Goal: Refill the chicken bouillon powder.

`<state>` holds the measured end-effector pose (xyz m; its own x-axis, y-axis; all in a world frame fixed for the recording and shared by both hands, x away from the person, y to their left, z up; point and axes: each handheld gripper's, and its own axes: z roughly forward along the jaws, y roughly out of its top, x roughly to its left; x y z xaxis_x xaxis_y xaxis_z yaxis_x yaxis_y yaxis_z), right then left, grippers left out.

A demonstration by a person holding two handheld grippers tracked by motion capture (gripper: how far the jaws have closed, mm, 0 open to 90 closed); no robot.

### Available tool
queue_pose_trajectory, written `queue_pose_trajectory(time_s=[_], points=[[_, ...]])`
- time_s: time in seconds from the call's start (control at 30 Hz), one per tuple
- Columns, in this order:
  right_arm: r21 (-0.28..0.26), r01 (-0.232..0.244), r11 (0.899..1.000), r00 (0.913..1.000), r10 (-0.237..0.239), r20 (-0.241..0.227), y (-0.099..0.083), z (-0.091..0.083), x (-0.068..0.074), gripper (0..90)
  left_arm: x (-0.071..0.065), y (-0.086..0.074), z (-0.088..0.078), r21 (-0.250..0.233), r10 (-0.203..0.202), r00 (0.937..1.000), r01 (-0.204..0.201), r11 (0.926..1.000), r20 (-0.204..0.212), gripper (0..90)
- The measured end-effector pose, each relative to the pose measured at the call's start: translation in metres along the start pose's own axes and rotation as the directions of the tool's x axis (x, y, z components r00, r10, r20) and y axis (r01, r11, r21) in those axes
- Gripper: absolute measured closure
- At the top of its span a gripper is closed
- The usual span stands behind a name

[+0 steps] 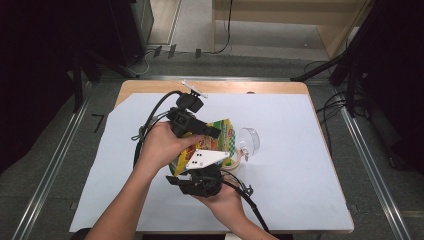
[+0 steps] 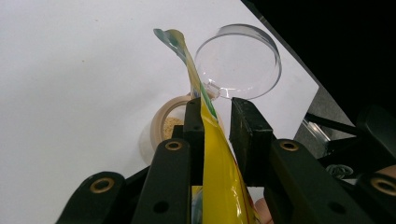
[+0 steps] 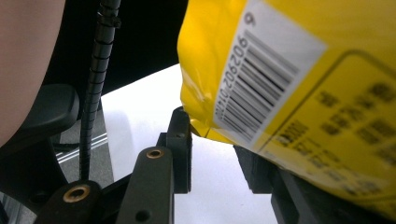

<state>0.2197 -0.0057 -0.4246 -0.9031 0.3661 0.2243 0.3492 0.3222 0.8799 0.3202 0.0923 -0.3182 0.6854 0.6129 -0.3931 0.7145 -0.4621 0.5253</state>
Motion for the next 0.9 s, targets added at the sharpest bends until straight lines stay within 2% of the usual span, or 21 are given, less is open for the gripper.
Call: queue_pose_trajectory(time_s=[0.9], points=[[-0.001,0.004,1.0,1.0,-0.004,0.002,-0.0005,0.0,0.0003,69.3,-0.0019,-0.0007,0.0,-0.001,0.008,0.9999,-0.008,1.0,-0.011,76.7]])
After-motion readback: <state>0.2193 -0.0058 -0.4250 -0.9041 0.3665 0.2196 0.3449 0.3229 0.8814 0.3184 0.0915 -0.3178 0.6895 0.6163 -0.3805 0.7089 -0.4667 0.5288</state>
